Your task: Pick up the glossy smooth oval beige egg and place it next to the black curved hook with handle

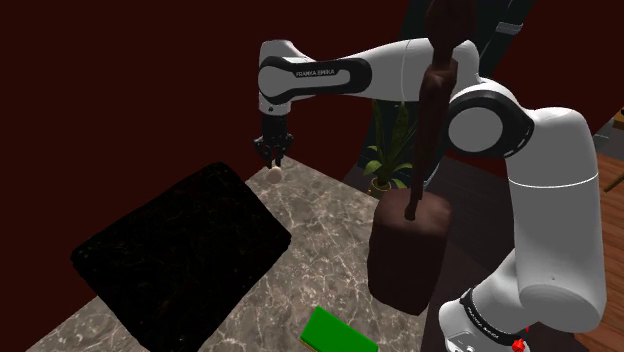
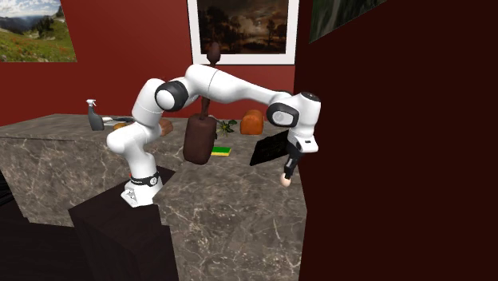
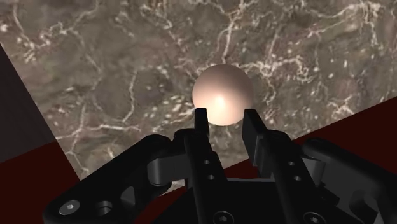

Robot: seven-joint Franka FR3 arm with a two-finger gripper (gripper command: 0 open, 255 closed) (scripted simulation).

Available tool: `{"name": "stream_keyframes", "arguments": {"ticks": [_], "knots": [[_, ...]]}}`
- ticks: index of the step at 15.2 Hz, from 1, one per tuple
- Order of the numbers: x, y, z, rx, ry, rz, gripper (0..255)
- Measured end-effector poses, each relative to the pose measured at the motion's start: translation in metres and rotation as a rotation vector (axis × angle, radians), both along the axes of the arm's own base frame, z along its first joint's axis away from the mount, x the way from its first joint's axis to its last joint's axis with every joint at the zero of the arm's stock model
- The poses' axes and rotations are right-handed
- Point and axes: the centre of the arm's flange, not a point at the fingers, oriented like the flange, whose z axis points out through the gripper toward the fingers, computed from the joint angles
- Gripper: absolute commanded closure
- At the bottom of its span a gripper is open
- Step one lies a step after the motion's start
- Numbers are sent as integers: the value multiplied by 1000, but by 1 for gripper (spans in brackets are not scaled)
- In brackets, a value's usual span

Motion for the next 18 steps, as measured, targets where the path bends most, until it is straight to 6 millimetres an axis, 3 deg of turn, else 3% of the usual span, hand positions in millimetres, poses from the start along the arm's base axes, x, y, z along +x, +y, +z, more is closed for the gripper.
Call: {"name": "stream_keyframes", "arguments": {"ticks": [13, 14, 15, 18], "knots": [[1, 1, 0, 4, 1, 13, 255], [0, 0, 0, 4, 1, 13, 0], [0, 0, 0, 4, 1, 13, 0], [-48, 15, -2, -74, -177, -146, 0]]}}
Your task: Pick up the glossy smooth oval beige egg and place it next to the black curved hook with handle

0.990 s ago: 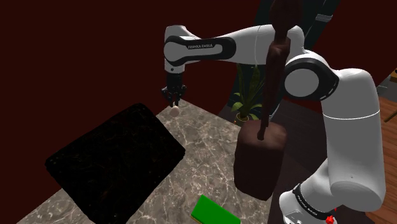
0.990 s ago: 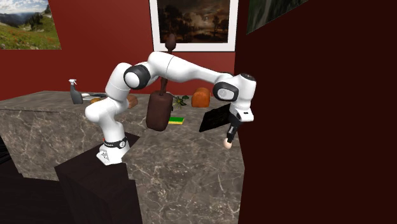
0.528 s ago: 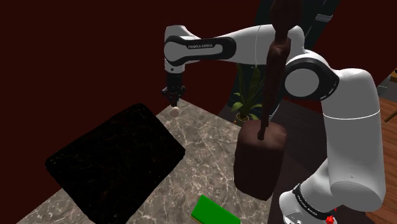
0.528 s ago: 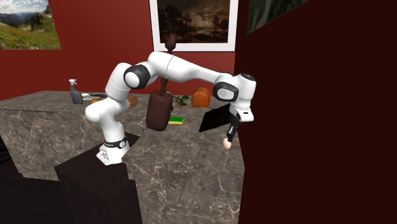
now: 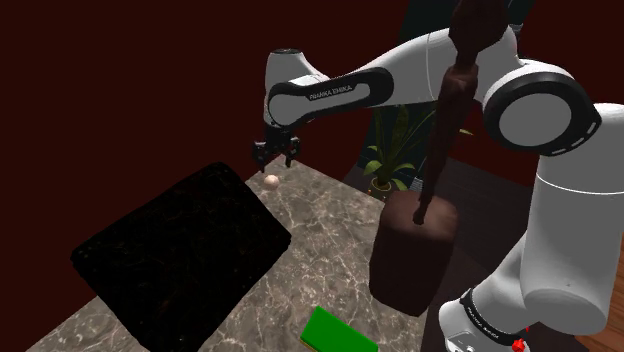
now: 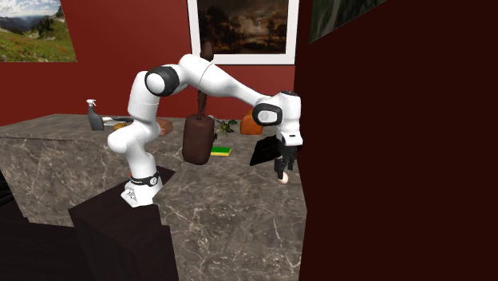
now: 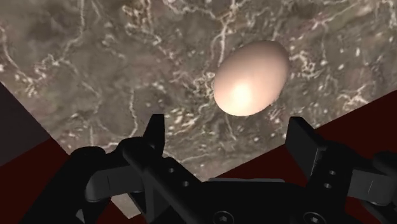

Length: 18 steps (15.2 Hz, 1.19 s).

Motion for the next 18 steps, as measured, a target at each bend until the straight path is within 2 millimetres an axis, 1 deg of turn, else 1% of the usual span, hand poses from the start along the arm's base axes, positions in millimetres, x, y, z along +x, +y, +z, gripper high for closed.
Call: {"name": "stream_keyframes", "arguments": {"ticks": [1, 3, 7, 9, 14, 15, 18], "knots": [[-7, 2, -4, -2, -32, -29, 0], [-11, 1, -13, -3, -57, -51, 0], [-12, 2, -31, -3, -65, -59, 0], [-12, 3, -35, -3, -65, -60, 0], [-12, 3, -36, -3, -66, -60, 0], [-12, 3, -36, -3, -66, -60, 255], [-12, 3, -36, -3, -66, -60, 255]]}}
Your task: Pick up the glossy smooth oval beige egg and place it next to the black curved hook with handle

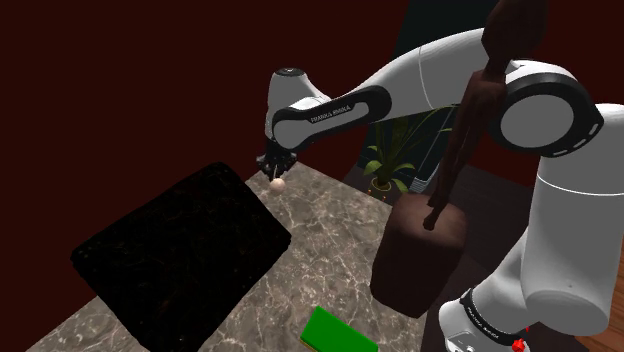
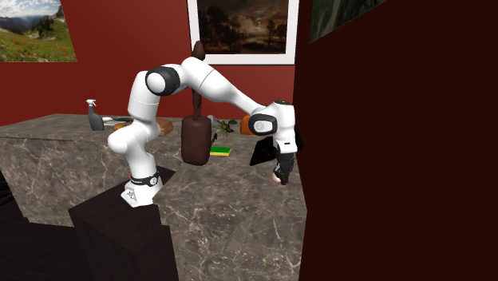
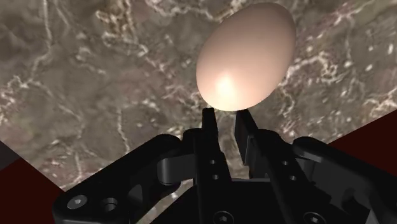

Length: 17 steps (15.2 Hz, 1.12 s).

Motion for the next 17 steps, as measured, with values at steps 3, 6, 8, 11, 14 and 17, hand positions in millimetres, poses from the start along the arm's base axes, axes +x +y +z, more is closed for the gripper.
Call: {"name": "stream_keyframes", "arguments": {"ticks": [3, 6, 8, 11, 14, 17], "knots": [[0, 0, 0, 0, 0, 0, 255], [0, 0, 0, 0, 0, 0, 255], [0, 0, 0, 0, 0, 0, 0], [-34, 5, 11, 16, -78, -19, 0], [-73, 9, 16, 37, -164, -38, 0], [-76, 9, 6, 42, -179, -42, 0]]}}
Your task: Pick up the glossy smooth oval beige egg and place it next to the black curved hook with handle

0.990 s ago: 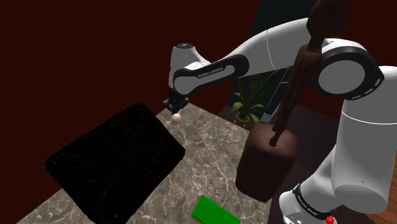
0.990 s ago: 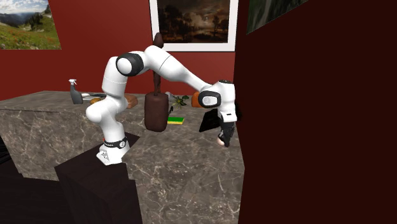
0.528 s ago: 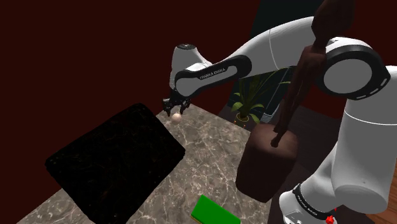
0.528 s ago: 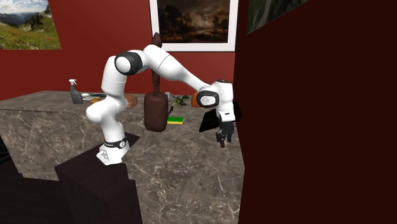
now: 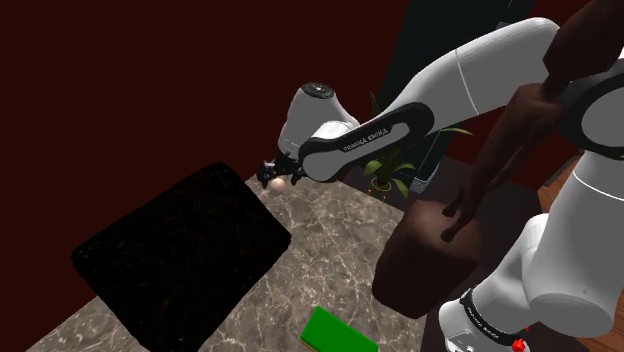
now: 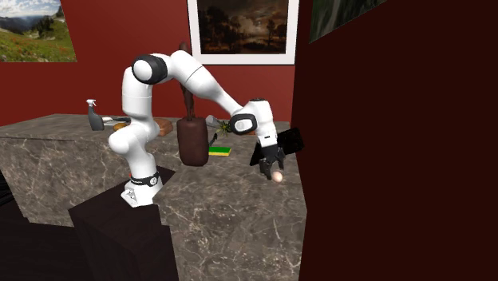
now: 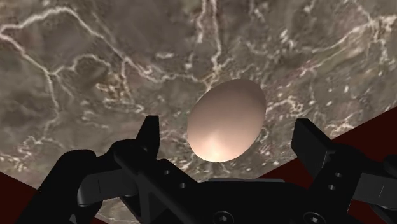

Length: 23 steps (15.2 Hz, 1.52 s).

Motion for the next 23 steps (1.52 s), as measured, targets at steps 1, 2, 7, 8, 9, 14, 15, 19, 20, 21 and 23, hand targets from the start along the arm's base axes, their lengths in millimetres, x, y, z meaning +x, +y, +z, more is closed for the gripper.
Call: {"name": "stream_keyframes", "arguments": {"ticks": [1, 2, 7, 8, 9, 14, 15, 19, 20, 21, 23], "knots": [[1, 1, -4, 1, -2, -1, 0], [3, 1, -9, 1, -2, -1, 0], [6, 2, -23, 1, -2, -1, 0], [6, 2, -23, 1, -2, -1, 0], [6, 2, -23, 1, -2, -1, 0], [5, 2, -24, 1, -2, -1, 255], [5, 2, -24, 1, -2, -1, 255], [5, 2, -24, 1, -2, 0, 255], [5, 2, -24, 1, -1, 0, 255], [5, 2, -24, 1, -2, 0, 255], [5, 3, -17, 1, -1, 0, 255]]}}
